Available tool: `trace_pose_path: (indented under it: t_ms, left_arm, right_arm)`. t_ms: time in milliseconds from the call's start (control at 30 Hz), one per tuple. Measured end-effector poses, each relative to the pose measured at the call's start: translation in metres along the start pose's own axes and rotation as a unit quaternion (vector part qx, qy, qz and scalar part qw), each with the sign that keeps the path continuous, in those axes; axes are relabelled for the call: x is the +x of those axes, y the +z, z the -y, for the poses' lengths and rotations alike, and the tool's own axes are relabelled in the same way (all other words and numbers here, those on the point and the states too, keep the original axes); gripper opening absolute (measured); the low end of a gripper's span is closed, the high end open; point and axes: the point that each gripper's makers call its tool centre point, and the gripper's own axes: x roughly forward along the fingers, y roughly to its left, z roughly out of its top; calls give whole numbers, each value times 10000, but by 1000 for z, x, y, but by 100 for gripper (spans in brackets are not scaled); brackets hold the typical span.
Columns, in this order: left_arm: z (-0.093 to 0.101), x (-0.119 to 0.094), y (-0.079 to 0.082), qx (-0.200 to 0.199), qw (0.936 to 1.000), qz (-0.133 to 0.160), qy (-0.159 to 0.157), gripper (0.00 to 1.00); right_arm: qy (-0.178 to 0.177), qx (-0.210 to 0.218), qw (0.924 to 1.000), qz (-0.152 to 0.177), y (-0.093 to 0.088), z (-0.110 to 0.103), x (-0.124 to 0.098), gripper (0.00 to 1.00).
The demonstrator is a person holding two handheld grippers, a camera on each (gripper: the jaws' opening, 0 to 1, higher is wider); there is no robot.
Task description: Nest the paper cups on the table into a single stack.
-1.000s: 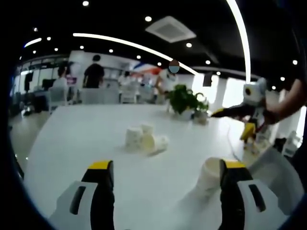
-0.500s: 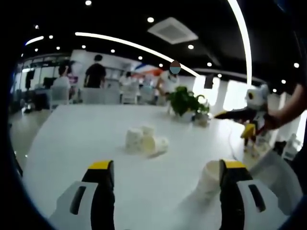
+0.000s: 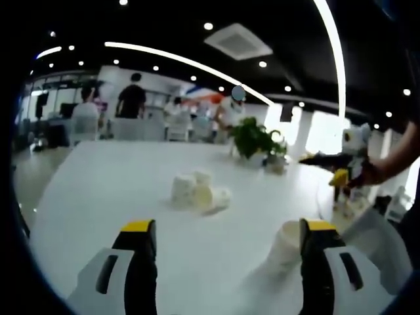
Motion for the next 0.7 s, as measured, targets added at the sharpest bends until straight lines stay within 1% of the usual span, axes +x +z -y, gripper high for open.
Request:
trace_pose_path:
  t_ms: [100, 167, 267, 433, 567, 633, 700]
  left_arm:
    - [-1, 1, 0, -46, 10000, 0, 22, 88]
    - [-1, 1, 0, -117, 9999, 4, 31, 88]
    - [1, 2, 3, -72, 9999, 72, -4, 87]
    - [1, 5, 7, -100, 9999, 88, -19, 87]
    - [3, 6, 11, -126, 9998, 133, -77, 87]
    - [4, 8, 11, -82, 9999, 76, -94, 87]
    - [4, 8, 12, -121, 9998, 87, -92, 87]
  right_arm:
    - [-29, -181, 9997, 153, 7, 0, -2, 100]
    - [-16, -170, 9998, 136, 6, 0, -1, 100]
    - [-12, -87, 9999, 135, 6, 0, -1, 100]
    - [-106, -59, 9995, 297, 8, 3, -3, 100]
    - [-146, -30, 9994, 300, 5, 5, -4, 100]
    - [-158, -9, 9995, 289, 3, 5, -5, 100]
    - [-171, 35, 9995, 269, 1, 6, -6, 100]
